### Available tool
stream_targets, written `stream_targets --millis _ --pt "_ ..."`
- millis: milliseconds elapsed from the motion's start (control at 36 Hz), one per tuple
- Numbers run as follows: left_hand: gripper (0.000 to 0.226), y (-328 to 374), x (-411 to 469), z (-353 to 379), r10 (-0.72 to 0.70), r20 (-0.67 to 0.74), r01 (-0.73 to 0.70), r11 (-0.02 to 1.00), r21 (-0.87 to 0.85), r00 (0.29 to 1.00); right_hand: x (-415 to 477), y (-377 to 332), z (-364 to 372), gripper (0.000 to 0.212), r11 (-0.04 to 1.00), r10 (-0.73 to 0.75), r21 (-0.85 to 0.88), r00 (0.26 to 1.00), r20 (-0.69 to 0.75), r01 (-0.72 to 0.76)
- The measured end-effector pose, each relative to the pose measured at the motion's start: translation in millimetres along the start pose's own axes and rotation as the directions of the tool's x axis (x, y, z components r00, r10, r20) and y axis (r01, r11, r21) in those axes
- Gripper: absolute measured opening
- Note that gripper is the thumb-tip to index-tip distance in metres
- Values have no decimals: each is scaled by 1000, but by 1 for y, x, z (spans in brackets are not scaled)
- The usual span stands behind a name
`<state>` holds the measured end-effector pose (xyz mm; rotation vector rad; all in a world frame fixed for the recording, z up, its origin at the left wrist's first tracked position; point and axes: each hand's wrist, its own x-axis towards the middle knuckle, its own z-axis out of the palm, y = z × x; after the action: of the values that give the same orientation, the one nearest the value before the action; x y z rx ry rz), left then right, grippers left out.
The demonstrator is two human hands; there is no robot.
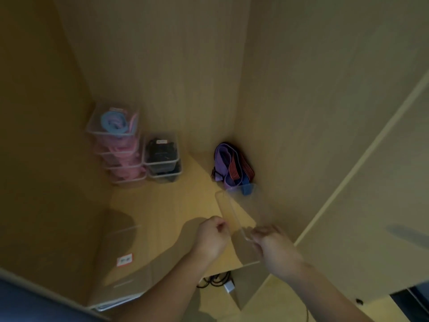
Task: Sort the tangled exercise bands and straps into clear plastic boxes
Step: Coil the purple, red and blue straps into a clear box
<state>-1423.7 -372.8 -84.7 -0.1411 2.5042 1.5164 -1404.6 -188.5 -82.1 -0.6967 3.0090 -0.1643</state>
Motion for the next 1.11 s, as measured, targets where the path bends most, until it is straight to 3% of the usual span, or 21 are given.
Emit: stream_targets --millis 83,194,306,444,583,667,778,833,944,1111 --pt "12 -4 -5 -2 -18 -36 17 999 -37 999 2 0 8 71 999 -29 -19 1000 -10 29" --pt "10 -12 -12 -12 -20 -131 17 1000 -24 991 7 -28 14 50 985 -171 5 984 -49 172" --pt "34 -22 -19 -30 -55 -234 51 998 -23 971 18 -61 19 47 967 -246 55 969 -36 248" --pt "34 -38 -29 -55 -98 -308 103 995 1 946 30 -94 24 51 913 -398 82 917 -34 399" --pt "32 -50 -38 -68 -83 -380 117 991 69 921 32 -111 17 27 865 -474 163 879 -45 474" --pt "33 -53 -40 -73 -99 -367 125 991 48 925 36 -108 10 41 862 -449 273 893 23 427" --pt "38 -57 -38 -80 -122 -341 129 992 -1 932 45 -94 -6 65 882 -325 320 938 -120 346" --pt "38 -59 -36 -84 -110 -352 124 992 18 929 56 -83 -21 59 908 -199 342 968 -156 242" --pt "33 -56 -26 -94 -60 -390 80 996 34 919 92 -50 -40 28 926 17 376 993 -113 27" --pt "22 -32 -2 -102 15 -409 -1 999 35 912 156 -7 -27 36 911 206 359 978 27 -202"
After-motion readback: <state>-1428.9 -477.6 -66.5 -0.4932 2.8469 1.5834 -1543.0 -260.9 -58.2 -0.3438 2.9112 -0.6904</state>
